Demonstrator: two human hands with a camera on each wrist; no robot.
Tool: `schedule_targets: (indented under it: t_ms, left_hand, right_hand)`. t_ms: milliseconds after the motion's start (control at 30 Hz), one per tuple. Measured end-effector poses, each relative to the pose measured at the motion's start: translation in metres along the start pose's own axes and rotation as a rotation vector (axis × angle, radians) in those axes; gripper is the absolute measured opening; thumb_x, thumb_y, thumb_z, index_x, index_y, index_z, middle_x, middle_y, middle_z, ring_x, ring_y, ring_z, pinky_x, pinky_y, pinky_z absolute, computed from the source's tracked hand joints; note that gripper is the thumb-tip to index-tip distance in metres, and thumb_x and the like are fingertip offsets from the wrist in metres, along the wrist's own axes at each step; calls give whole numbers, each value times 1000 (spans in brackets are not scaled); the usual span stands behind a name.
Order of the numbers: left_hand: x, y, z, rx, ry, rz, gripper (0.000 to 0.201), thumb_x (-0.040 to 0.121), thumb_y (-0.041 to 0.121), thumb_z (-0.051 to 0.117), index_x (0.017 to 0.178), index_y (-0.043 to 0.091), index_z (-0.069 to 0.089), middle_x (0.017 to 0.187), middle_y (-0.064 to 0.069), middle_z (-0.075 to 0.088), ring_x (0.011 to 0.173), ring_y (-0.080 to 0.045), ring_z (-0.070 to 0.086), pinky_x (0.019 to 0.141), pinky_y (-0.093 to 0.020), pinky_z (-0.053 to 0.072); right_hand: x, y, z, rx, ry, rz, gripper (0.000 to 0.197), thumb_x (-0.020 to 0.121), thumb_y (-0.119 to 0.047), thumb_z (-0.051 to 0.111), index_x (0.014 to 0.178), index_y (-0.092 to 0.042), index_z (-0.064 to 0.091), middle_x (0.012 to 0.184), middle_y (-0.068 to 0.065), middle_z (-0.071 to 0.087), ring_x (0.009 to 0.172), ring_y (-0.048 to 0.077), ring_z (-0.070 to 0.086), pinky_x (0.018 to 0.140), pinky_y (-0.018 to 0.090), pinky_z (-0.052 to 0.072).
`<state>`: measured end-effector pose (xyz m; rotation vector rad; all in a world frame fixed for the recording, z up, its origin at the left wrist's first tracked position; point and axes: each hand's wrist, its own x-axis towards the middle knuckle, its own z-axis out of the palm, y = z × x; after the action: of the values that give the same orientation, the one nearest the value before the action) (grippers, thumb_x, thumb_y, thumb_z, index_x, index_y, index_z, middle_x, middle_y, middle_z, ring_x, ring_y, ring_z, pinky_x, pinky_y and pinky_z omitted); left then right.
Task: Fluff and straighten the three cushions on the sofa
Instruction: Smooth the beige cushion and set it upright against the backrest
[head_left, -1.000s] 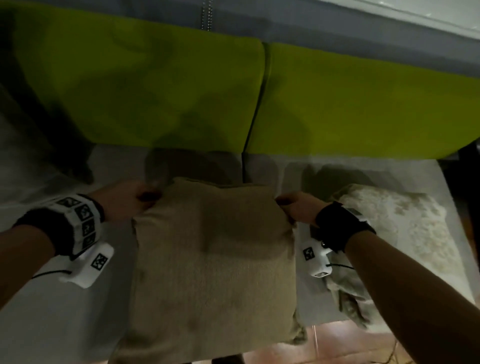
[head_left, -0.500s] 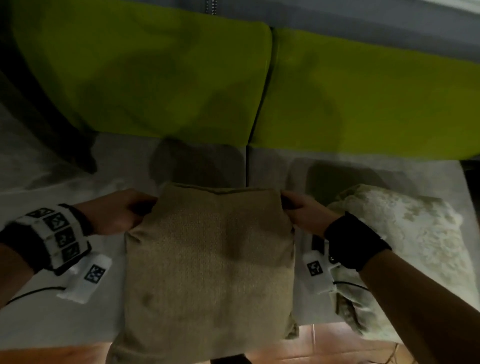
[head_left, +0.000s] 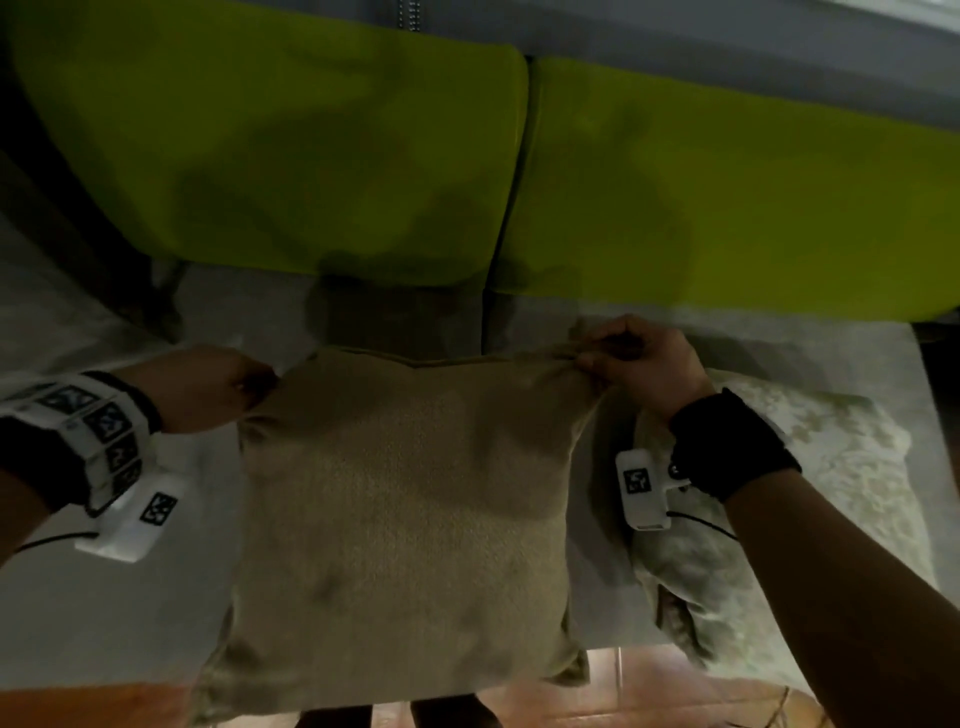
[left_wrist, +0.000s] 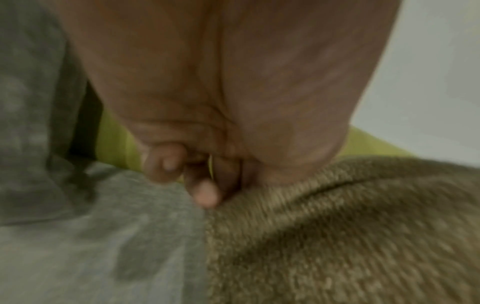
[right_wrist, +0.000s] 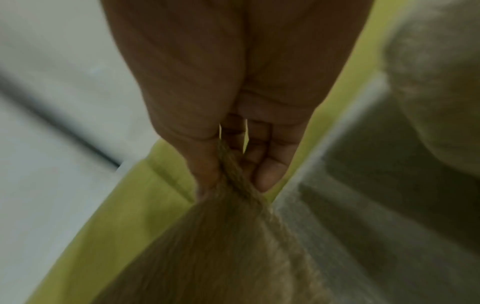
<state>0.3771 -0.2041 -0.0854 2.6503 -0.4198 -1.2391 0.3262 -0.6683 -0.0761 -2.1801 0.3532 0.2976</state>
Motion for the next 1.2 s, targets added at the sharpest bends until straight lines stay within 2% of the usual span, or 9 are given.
schedule_targets:
  t_ms: [167, 267, 400, 533, 667, 867, 1000, 1100, 1200]
  left_hand:
    - [1, -7, 9, 4, -39, 62, 25, 98, 43, 47, 109, 34, 68, 110, 10, 68, 99, -11, 63, 95, -39, 49]
    - [5, -3, 12, 76, -4, 71, 20, 97, 23, 51, 97, 24, 71, 98, 3, 71, 85, -12, 65, 82, -35, 52]
    - [4, -9, 20, -7, 240, 31, 26, 99, 28, 46, 93, 16, 69, 97, -8, 70, 81, -22, 61, 75, -34, 47]
    - [6, -10, 31, -369, 574, -46, 9, 97, 19, 60, 93, 21, 68, 89, -9, 68, 77, -24, 62, 75, -35, 48]
    - [3, -12, 25, -688, 787, -138, 18, 100, 21, 58, 85, 33, 58, 83, -7, 66, 60, -4, 62, 63, -17, 51]
    - [16, 12, 15, -792, 642, -78, 13, 96, 38, 55, 87, 29, 59, 89, -8, 62, 88, -25, 60, 87, -44, 50]
    - [14, 23, -1, -971, 385, -154, 29, 103, 29, 48, 82, 14, 63, 82, -11, 61, 78, -26, 56, 69, -36, 46]
    - [9, 11, -1, -845, 314, -111, 33, 95, 45, 58, 91, 14, 70, 85, -6, 66, 78, -21, 59, 69, -34, 47]
    - [5, -3, 6, -748, 383, -125, 11, 92, 36, 68, 95, 26, 71, 93, 1, 71, 86, -19, 64, 74, -32, 49]
  right_hand:
    - [0, 3, 6, -303, 116, -53, 15, 93, -15, 69, 104, -24, 72, 101, -5, 71, 97, 19, 68, 88, 25, 55]
    - [-22, -19, 34, -656, 77, -547, 35, 95, -18, 56, 129, -12, 63, 122, 20, 65, 105, 44, 64, 88, 49, 54]
    - [-67, -40, 86, -676, -306, -877, 56, 102, -48, 46, 152, -22, 40, 157, 15, 44, 143, 39, 42, 114, 60, 34]
    - [-58, -17, 96, -684, -372, -716, 66, 104, -60, 30, 162, -30, 20, 169, 6, 20, 156, 33, 18, 121, 62, 20]
    - [-33, -5, 100, -565, -385, -697, 67, 103, -64, 25, 162, -35, 13, 171, 2, 15, 157, 28, 11, 126, 52, 11]
    - [-11, 27, 64, -437, -403, -18, 58, 80, -93, 7, 135, -75, 15, 159, -32, 15, 156, 10, 11, 123, 52, -5]
    - [1, 34, 47, -701, -260, -5, 73, 91, -75, 9, 152, -46, 37, 167, -11, 25, 155, 22, 18, 123, 61, 2]
    - [6, 26, 43, -389, -46, -19, 72, 99, -64, 29, 153, -18, 43, 157, 12, 45, 146, 31, 37, 121, 44, 24]
    - [17, 23, 45, -115, 30, 238, 66, 99, -51, 57, 156, -25, 35, 145, 9, 58, 133, 33, 54, 111, 41, 41]
